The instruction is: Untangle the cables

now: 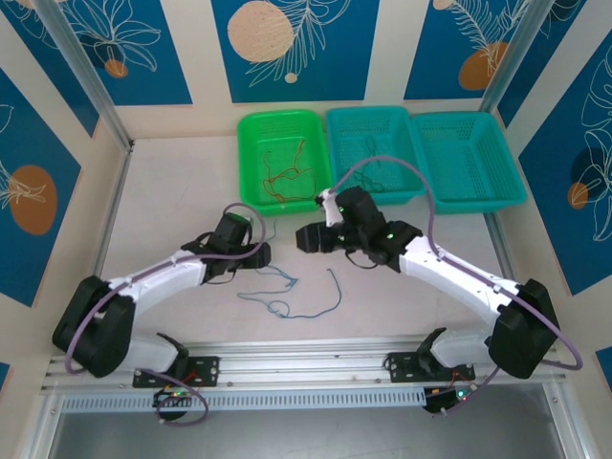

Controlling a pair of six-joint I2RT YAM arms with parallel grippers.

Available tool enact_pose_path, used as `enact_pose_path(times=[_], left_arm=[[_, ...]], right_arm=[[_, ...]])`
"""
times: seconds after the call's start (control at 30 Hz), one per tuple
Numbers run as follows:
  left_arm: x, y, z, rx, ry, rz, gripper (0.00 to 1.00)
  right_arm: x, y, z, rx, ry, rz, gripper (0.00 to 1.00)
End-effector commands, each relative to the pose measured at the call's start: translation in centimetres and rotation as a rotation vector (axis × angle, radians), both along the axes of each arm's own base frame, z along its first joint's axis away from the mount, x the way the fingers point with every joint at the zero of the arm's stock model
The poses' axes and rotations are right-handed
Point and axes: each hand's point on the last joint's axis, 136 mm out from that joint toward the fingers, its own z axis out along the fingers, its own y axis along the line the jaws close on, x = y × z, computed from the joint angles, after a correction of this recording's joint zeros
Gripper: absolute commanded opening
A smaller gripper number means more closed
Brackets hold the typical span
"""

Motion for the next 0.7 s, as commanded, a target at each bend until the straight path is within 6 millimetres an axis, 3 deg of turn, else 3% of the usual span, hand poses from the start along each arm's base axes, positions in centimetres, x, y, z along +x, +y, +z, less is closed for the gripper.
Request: enact_pose_path(times=[0.0,0.13,0.23,0.37,0.53,0.67], left_arm=[[2.8,-0.5,0.4,0.004,-0.058,0.009,0.68],[3.4,-0.9,-1.6,0.036,-0.016,-0.003,0.62],[3.3,-0.7,-2.9,0.065,0.017,-0.003,0.49],[2.5,-0.5,-4.5,0.088,0.073,-0.015,0.36],[1.5,-0.2,-6.0,0.108,0.129,-0.023,0.29],[1.0,-0.3,-6.2,0.104,0.145,-0.041,0.12]], right_arm=[[-1.5,0.7,-3.3,-0.066,0.075,-0.022,0.55],[-2.7,2.3,-5.7,-0.104,0.112,-0.025,0.55],[-3.0,2.6,-7.1,-0.154,0.126,-0.034,0.55],[-3.0,2.1,-7.8,-0.196,0.119,-0.061,0.55],[-2.9,1.6,-8.3,-0.212,0.114,-0.077,0.56],[-2.8,1.4,-9.1,-0.216,0.128,-0.097,0.56]])
